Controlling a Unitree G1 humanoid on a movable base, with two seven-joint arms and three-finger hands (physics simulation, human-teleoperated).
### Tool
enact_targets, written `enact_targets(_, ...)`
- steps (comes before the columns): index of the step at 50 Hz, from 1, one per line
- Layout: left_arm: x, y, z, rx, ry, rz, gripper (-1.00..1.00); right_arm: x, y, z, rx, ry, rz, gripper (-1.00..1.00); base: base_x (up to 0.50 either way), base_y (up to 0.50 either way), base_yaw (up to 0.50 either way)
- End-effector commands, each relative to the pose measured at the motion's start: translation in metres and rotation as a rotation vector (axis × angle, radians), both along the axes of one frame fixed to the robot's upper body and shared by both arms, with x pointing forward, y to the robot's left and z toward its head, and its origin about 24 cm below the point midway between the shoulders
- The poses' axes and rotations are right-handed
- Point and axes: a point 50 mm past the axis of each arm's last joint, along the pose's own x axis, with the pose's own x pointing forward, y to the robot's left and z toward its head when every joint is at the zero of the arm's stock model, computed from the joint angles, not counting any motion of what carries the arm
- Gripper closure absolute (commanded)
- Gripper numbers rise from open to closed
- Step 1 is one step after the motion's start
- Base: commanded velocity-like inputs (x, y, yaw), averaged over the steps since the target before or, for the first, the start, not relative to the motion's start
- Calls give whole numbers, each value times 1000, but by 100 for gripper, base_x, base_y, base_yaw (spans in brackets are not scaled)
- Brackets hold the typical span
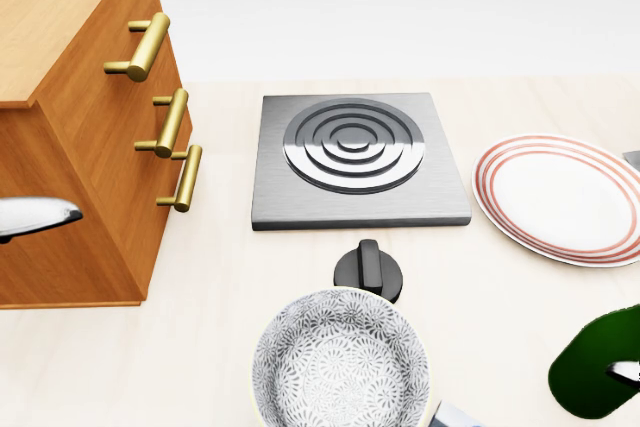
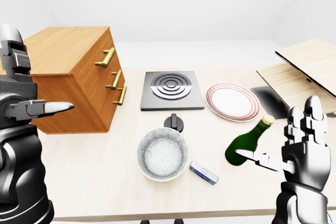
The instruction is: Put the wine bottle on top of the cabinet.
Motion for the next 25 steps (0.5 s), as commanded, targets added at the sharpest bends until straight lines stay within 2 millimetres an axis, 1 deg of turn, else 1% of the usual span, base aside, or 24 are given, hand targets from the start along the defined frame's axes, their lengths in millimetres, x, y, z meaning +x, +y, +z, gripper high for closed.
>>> enact_targets(1,-1,1,0,-2,0,1,-100,-1,2,-10,33,31,4,-100,0,0,0)
enact_targets(6,0,2,-2,-6,7,3,-100,-3,1,-6,26,17,-2,-100,0,0,0)
enact_targets(14,-2,2,1,-10,-5,2,-100,-5,1,-12,46,34,-5,-100,0,0,0)
enact_targets(25,-1,2,-3,-8,13,-1,-100,-7,-2,-15,60,45,-13,-100,0,0,0)
